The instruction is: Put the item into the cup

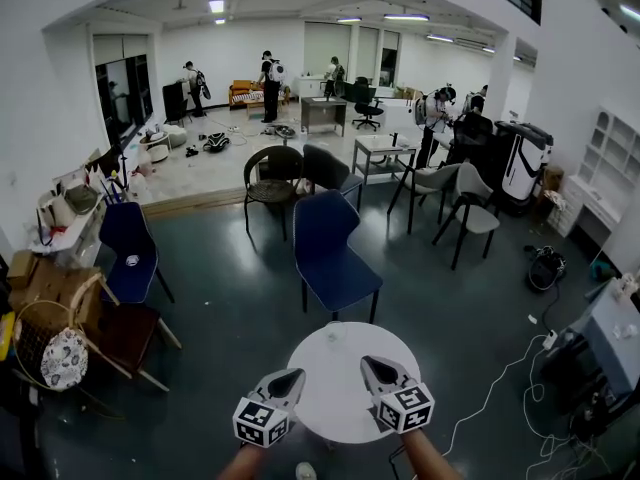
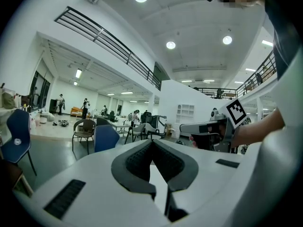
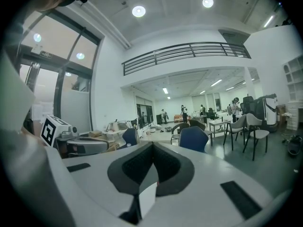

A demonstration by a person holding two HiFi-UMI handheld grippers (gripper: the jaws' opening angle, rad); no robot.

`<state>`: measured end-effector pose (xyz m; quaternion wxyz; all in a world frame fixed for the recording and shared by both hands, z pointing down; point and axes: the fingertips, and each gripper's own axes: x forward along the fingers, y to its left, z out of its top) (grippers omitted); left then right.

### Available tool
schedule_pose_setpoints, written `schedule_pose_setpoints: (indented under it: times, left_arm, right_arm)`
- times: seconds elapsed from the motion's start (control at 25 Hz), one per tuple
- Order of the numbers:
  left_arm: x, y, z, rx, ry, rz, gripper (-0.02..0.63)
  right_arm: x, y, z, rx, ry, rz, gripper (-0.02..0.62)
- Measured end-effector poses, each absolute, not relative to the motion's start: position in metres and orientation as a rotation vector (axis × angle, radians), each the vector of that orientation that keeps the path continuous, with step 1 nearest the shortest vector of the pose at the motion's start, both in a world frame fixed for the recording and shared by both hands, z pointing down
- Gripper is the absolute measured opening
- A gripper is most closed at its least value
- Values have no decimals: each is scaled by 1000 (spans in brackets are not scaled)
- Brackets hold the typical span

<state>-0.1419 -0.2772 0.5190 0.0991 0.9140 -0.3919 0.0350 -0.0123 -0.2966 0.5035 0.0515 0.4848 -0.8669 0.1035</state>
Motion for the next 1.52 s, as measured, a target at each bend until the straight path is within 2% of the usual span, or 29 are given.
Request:
schedule_pose_setpoints:
  times: [0.52, 1.52]
  left_arm:
    - [-140, -232, 506, 2719, -1221, 104, 17]
    - [-91, -114, 486, 2744, -1252, 68, 15]
  right_arm:
    - [-10, -249, 491, 1445, -2679, 276, 17]
    - [39, -125, 480, 1431, -2709, 243, 17]
